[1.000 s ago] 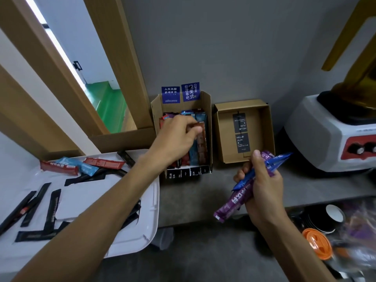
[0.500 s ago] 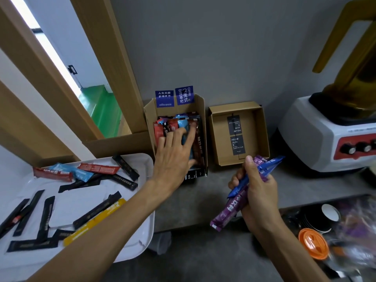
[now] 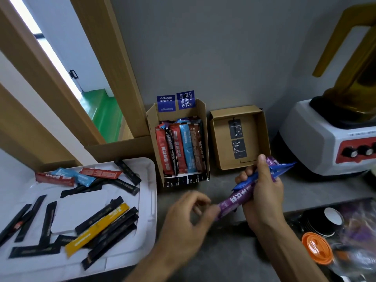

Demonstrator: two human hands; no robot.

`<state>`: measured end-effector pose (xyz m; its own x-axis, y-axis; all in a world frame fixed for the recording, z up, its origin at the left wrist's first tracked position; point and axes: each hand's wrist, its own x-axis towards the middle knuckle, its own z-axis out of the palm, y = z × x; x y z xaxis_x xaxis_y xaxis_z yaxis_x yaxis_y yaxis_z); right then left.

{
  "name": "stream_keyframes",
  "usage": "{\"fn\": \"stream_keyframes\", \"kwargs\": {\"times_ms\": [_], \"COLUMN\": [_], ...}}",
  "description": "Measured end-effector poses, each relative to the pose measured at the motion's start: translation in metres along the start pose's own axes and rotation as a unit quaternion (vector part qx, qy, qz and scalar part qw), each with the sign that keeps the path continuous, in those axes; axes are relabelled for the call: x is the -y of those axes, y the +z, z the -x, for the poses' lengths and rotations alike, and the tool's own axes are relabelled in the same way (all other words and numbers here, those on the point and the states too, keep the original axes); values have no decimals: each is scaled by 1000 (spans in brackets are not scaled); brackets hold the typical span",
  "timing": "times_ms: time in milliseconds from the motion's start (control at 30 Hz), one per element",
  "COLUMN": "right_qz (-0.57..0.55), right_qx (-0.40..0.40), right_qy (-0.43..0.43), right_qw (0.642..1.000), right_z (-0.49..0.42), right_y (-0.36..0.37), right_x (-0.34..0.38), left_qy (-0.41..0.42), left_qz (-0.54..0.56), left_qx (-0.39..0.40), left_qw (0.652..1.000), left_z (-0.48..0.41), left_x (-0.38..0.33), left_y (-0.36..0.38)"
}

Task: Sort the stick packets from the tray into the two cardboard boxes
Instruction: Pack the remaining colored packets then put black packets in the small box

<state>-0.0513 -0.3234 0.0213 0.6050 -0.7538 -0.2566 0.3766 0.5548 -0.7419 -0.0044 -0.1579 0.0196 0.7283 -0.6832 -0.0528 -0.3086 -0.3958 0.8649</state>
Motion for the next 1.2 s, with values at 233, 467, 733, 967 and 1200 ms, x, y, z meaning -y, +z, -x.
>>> {"fn": "stream_keyframes", "kwargs": {"times_ms": [233, 467, 733, 967, 1200], "right_qz": [19, 106, 142, 160, 186], "right_qx": [42, 31, 58, 64, 76], "right_qy": [-6, -21, 0, 5, 5], "right_qw": [999, 994, 988, 985, 980], "right_z": [5, 4, 16, 20, 23], "right_y": [11, -7, -16, -12, -12], "right_x": [-10, -10, -18, -22, -25], "left_qy": [-65, 72, 128, 190, 209], "left_qz": [169, 74, -182, -276, -488], "left_qx": [-102, -213, -151, -167, -156], "left_qw": [978, 971, 963, 927, 833], "left_z": [17, -24, -126, -122, -123], "left_x": [3, -25, -12, 14, 34], "left_y": [15, -61, -62, -52, -44]}}
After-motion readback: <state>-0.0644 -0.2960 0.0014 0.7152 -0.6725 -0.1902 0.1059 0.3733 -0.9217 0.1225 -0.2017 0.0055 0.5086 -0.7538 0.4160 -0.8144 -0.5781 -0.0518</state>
